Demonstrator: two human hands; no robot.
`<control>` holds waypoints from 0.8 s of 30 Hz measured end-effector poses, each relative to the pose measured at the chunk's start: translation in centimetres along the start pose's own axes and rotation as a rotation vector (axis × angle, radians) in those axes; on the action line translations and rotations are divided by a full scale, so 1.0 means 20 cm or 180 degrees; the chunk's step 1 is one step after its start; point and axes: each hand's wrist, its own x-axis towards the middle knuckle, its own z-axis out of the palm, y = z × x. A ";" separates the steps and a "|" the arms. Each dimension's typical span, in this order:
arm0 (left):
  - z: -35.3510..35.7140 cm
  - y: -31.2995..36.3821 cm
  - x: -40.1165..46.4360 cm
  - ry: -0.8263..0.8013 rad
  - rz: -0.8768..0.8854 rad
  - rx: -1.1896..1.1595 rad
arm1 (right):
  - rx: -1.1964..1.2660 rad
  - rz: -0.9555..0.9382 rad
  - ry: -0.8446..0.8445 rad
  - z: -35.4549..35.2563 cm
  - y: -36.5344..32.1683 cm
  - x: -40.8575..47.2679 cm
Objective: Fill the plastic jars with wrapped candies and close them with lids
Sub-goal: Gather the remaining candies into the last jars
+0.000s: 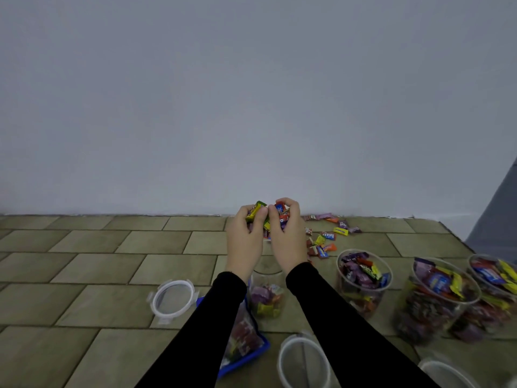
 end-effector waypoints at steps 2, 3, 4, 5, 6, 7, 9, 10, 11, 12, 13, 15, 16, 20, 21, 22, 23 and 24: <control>0.00 0.00 -0.01 -0.0001 -0.0078 -0.0021 | -0.0009 0.0019 0.0011 0.01 0.00 -0.01; 0.00 0.00 -0.01 -0.0014 -0.0105 -0.0031 | -0.0017 0.0019 0.0019 0.01 0.00 -0.01; 0.00 -0.01 -0.01 -0.0029 -0.0113 -0.0030 | -0.0018 0.0023 0.0022 0.01 0.00 -0.02; 0.00 -0.01 -0.01 -0.0054 -0.0115 -0.0024 | -0.0004 0.0041 0.0025 0.01 0.00 -0.02; 0.00 -0.01 -0.01 -0.0085 -0.0113 -0.0028 | 0.0027 0.0069 0.0027 0.01 0.00 -0.02; 0.00 -0.01 -0.01 -0.0111 -0.0116 -0.0031 | 0.0058 0.0084 0.0036 0.01 0.01 -0.02; -0.01 0.00 -0.01 -0.0124 -0.0150 -0.0026 | 0.0114 0.0099 0.0066 0.02 0.01 -0.02; -0.01 0.00 -0.01 -0.0117 -0.0180 -0.0024 | 0.0142 0.0121 0.0072 0.02 0.02 -0.02; -0.01 0.00 -0.01 -0.0109 -0.0199 -0.0046 | 0.0182 0.0157 0.0065 0.03 0.02 -0.01; -0.01 0.00 -0.01 -0.0103 -0.0217 -0.0081 | 0.0239 0.0221 0.0046 0.03 0.03 -0.01; -0.02 -0.01 -0.01 -0.0100 -0.0233 -0.0125 | 0.0298 0.0286 0.0033 0.03 0.04 -0.01; -0.01 0.00 0.00 -0.0097 -0.0271 -0.0209 | 0.0358 0.0332 0.0058 0.03 0.04 -0.02; -0.01 0.00 0.00 -0.0101 -0.0293 -0.0256 | 0.0362 0.0304 0.0080 0.03 0.03 -0.02; -0.02 0.00 0.00 -0.0156 -0.0340 -0.0478 | 0.0447 0.0239 0.0106 0.01 0.02 -0.02; -0.02 0.00 0.00 -0.0176 -0.0350 -0.0556 | 0.0475 0.0254 0.0089 0.01 0.02 -0.02; -0.02 0.00 0.00 -0.0196 -0.0369 -0.0642 | 0.0498 0.0289 0.0071 0.01 0.02 -0.02; -0.02 0.00 0.00 -0.0222 -0.0398 -0.0725 | 0.0510 0.0329 0.0065 0.01 0.02 -0.02; -0.02 0.00 0.00 -0.0248 -0.0423 -0.0831 | 0.0517 0.0378 0.0062 0.01 0.02 -0.02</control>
